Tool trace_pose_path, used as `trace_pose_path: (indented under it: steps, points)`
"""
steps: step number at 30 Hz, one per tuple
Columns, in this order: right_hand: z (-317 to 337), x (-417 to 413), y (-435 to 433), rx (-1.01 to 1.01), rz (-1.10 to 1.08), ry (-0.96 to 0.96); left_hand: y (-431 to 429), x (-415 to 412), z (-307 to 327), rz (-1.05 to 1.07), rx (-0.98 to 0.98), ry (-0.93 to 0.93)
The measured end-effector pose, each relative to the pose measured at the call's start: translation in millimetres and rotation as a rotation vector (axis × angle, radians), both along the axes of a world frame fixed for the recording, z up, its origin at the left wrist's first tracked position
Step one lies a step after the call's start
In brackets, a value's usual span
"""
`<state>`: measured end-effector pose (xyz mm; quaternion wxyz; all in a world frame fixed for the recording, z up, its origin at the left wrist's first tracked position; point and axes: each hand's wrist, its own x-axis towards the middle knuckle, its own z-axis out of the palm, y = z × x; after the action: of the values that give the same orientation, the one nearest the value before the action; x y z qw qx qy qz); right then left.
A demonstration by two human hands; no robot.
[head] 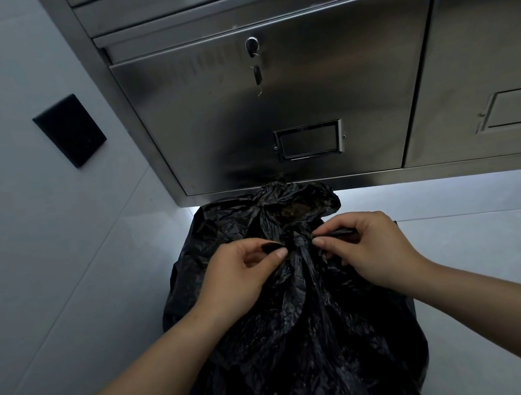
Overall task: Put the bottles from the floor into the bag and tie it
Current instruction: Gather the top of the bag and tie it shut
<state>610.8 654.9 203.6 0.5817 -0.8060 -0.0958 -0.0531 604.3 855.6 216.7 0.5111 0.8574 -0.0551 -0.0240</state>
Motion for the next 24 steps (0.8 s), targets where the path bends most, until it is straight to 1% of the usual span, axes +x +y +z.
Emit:
trace_pose_path:
  steps: [5, 8, 12, 16, 18, 21, 24]
  points:
    - [-0.2, -2.1, 2.8, 0.007, 0.017, 0.025, -2.7, -2.7, 1.5, 0.057, -0.045, -0.065]
    - [-1.0, -2.8, 2.3, 0.016, 0.008, 0.052, -3.9, -2.7, 2.7, 0.092, -0.07, -0.141]
    - [-2.6, -0.8, 1.6, 0.089, -0.017, 0.153, -5.4, -2.4, 3.7, 0.115, -0.2, -0.219]
    - [0.2, 2.6, -4.8, 0.163, -0.048, 0.234, 5.7, 4.4, 5.0, 0.178, -0.235, -0.244]
    - [3.4, 3.1, -10.9, 0.154, -0.046, 0.236, 19.0, 10.7, 5.8, 0.221, -0.245, -0.234]
    - [7.8, 1.8, -17.6, 0.172, -0.05, 0.223, 29.4, 15.5, 5.2, 0.226, -0.224, -0.228]
    - [12.1, -0.5, -16.9, 0.167, -0.061, 0.165, 28.9, 18.8, 8.9, 0.216, -0.229, -0.234]
